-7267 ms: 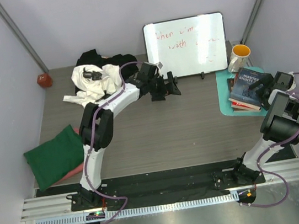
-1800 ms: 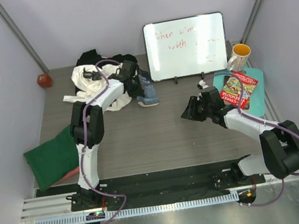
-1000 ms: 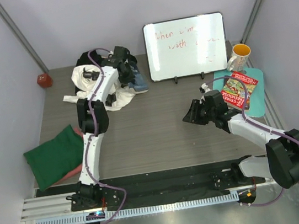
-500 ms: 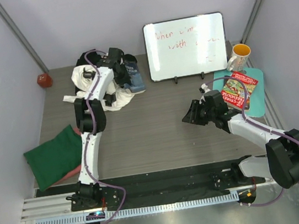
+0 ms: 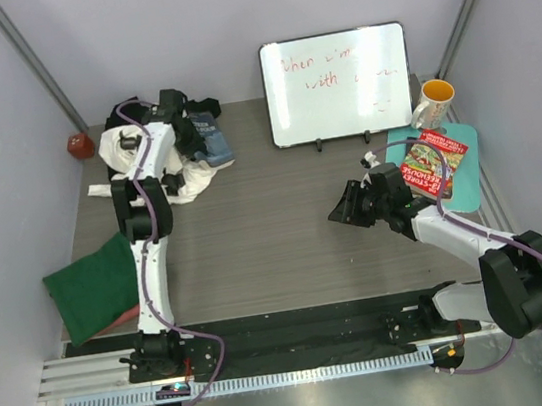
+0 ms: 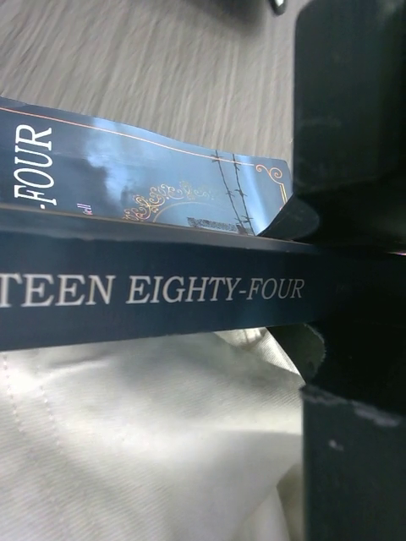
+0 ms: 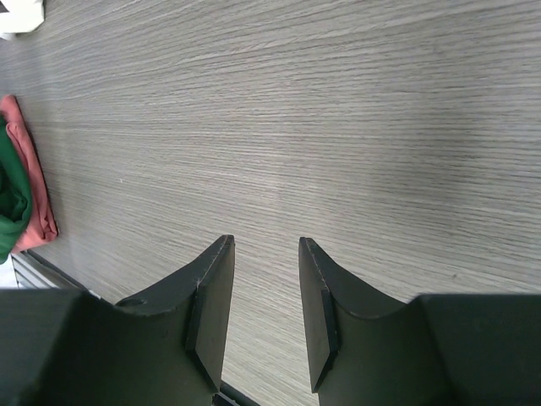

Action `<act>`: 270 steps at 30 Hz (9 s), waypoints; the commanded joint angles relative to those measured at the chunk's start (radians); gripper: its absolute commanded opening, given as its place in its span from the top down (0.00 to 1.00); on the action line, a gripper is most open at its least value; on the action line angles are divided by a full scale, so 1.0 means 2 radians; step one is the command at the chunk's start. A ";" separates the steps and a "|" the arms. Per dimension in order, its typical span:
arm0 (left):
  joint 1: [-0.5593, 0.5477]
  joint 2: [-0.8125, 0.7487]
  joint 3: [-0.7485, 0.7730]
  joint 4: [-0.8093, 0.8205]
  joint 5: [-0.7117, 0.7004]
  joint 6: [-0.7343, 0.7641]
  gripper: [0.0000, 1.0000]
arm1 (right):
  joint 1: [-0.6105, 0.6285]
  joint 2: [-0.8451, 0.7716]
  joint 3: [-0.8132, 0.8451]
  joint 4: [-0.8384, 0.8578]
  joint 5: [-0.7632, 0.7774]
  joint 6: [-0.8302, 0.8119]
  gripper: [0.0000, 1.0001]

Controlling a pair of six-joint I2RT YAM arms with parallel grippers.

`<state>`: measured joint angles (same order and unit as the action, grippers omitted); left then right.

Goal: Fold and stack the t-shirts

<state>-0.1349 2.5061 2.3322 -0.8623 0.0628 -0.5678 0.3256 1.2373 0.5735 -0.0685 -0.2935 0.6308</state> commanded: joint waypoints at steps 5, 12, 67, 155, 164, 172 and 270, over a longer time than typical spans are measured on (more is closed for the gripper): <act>0.029 -0.027 -0.039 0.001 -0.018 0.019 1.00 | 0.002 0.004 0.005 0.024 -0.010 0.004 0.58; -0.018 -0.005 0.014 -0.013 -0.009 0.078 1.00 | 0.003 0.006 0.003 0.025 -0.009 0.004 0.58; -0.058 -0.340 -0.280 0.113 -0.033 0.026 0.11 | -0.013 -0.110 0.053 -0.030 0.338 -0.033 0.50; -0.127 -0.498 -0.539 0.173 0.048 0.012 0.13 | -0.407 0.238 0.136 0.015 0.116 0.011 0.26; -0.127 -0.497 -0.534 0.169 0.048 0.011 0.13 | -0.414 0.259 0.117 0.066 0.029 0.024 0.38; -0.127 -0.488 -0.526 0.170 0.053 0.007 0.14 | -0.414 0.225 0.095 0.044 0.039 0.022 0.99; -0.366 0.022 -0.258 0.543 0.193 -0.284 0.10 | -0.376 0.095 -0.062 0.129 -0.033 0.110 0.44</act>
<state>-0.8738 2.5034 1.7821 0.3378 0.5632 -1.2022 -0.4335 1.4528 0.4976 0.2695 -0.3698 0.8864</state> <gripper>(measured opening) 0.899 0.557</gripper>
